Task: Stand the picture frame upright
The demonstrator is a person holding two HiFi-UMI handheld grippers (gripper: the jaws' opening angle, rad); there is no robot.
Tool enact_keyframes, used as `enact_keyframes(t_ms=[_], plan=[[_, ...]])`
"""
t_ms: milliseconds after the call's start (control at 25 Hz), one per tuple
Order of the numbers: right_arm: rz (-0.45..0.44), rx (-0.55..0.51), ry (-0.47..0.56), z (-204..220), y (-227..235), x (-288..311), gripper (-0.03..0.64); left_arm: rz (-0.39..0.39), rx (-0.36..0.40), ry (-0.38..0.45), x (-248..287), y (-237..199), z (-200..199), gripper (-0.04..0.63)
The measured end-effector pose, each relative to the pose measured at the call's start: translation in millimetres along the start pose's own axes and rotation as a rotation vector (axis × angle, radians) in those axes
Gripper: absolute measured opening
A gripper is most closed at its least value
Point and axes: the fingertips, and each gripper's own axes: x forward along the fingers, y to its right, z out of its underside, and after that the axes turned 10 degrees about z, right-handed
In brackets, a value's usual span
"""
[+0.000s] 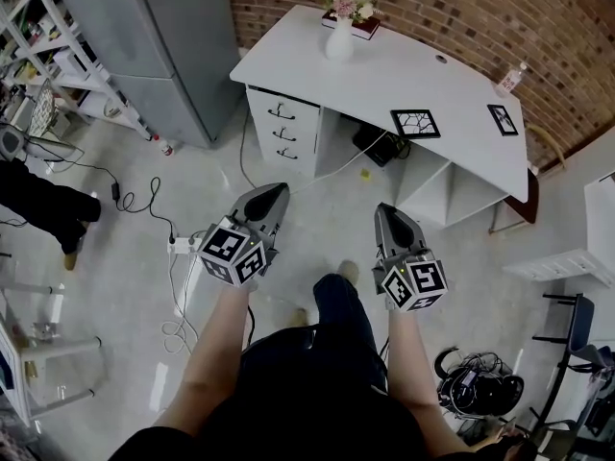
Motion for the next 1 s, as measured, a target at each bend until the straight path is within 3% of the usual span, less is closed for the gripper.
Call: enact_keyframes(t_ms=[560, 1000], plan=[[-0.004, 0.017, -0.030, -0.8, 91.9, 45.8, 0.004, 0.101, -0.029, -0.017, 133.3, 8.5, 9.9, 0.002], [-0.003, 0.041, -0.078, 13.0, 175.9, 85.4, 0.003, 0.163, -0.058, -0.101, 240.3, 7.5, 40.2, 0.002]])
